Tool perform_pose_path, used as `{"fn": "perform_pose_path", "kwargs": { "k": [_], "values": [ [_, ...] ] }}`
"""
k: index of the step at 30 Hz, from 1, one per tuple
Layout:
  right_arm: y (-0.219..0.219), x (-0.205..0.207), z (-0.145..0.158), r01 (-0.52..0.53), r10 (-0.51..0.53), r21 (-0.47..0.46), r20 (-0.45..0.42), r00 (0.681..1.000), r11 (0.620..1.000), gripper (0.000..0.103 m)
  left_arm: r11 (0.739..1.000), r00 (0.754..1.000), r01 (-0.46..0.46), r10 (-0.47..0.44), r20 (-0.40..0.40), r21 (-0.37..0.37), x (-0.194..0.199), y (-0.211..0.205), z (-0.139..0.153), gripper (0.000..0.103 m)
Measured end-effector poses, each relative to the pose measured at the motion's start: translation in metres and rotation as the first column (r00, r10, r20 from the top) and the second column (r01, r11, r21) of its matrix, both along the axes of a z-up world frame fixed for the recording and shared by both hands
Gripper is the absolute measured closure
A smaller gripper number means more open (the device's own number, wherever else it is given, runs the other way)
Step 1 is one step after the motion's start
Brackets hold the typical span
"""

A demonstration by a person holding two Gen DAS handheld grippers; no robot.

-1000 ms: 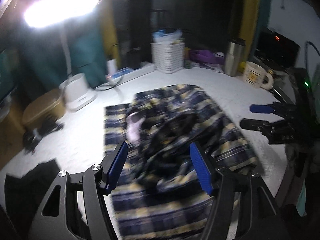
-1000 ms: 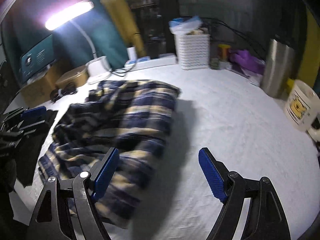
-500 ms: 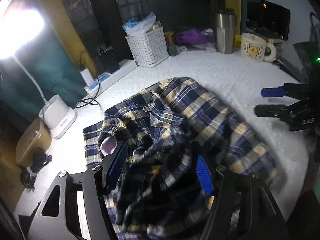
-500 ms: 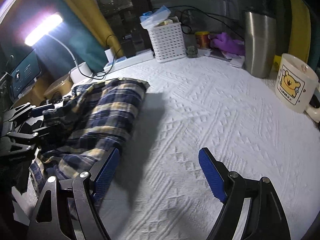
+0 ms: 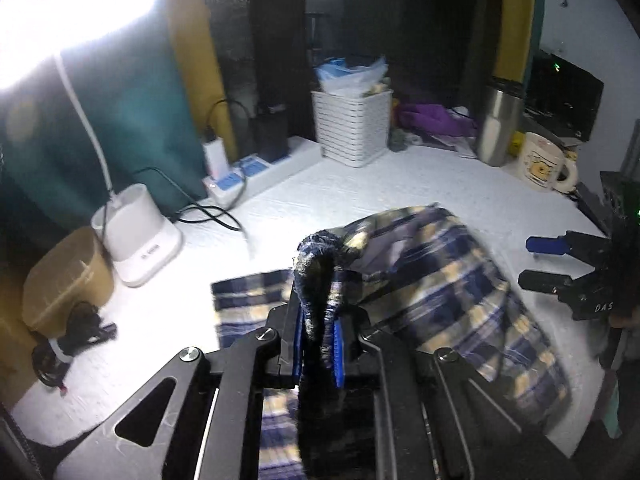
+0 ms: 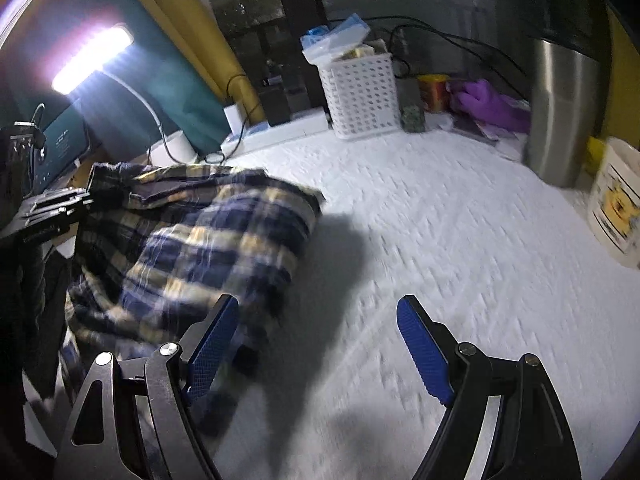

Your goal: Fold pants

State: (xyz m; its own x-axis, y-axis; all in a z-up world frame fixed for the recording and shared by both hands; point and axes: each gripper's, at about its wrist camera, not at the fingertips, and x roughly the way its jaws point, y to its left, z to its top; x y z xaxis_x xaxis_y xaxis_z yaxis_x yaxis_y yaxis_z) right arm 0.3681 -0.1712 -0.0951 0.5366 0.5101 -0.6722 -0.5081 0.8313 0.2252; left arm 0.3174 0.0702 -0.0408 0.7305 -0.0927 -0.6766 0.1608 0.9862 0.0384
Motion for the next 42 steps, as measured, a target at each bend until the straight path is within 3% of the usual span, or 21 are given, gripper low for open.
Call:
{"fn": "perform_pose_path", "kwargs": {
  "k": [5,8,10,19,24,26,30,33,38,42],
  "values": [
    [0.029,0.031,0.009,-0.05,0.05,0.045,0.013,0.999,0.998,0.046,0.996,0.999,0.004,-0.008,-0.047,-0.087,0.021,0.024,-0.011,0.093],
    [0.051,0.05,0.003,-0.069,0.07,0.014,-0.02,0.997,0.997,0.048,0.989,0.995,-0.01,-0.005,-0.096,-0.15,0.034,0.036,-0.026,0.092],
    [0.063,0.062,-0.005,-0.073,0.073,-0.016,-0.047,0.996,0.997,0.056,0.984,0.992,-0.034,0.012,-0.123,-0.176,0.04,0.043,-0.036,0.092],
    [0.077,0.089,-0.009,-0.028,0.025,-0.097,-0.037,0.999,0.995,0.057,0.987,0.989,-0.085,0.067,-0.132,-0.138,0.042,0.057,-0.056,0.085],
    [0.065,0.098,-0.002,0.043,-0.042,-0.117,0.006,0.999,0.992,0.057,0.984,0.99,-0.095,0.078,-0.117,-0.152,0.037,0.064,-0.046,0.078],
    [0.063,0.099,-0.001,0.048,-0.048,-0.12,0.003,0.999,0.992,0.057,0.986,0.99,-0.116,0.104,-0.097,-0.123,0.036,0.068,-0.038,0.075],
    [0.056,0.089,0.009,0.095,-0.091,-0.138,0.032,0.995,0.986,0.057,0.974,0.976,-0.207,0.2,-0.082,-0.091,0.032,0.085,-0.027,0.071],
    [0.049,0.072,0.021,0.091,-0.085,-0.129,0.048,0.995,0.988,0.057,0.962,0.968,-0.247,0.239,-0.075,-0.117,0.019,0.098,-0.015,0.071],
    [0.051,0.033,0.033,0.029,-0.023,-0.12,0.051,0.998,0.992,0.056,0.978,0.988,-0.152,0.148,-0.038,-0.14,-0.015,0.071,0.001,0.071],
    [0.065,-0.005,0.026,-0.048,0.051,-0.127,0.019,0.999,0.991,0.056,0.987,0.995,-0.072,0.061,-0.08,-0.146,-0.03,0.039,-0.014,0.071]
  ]
}}
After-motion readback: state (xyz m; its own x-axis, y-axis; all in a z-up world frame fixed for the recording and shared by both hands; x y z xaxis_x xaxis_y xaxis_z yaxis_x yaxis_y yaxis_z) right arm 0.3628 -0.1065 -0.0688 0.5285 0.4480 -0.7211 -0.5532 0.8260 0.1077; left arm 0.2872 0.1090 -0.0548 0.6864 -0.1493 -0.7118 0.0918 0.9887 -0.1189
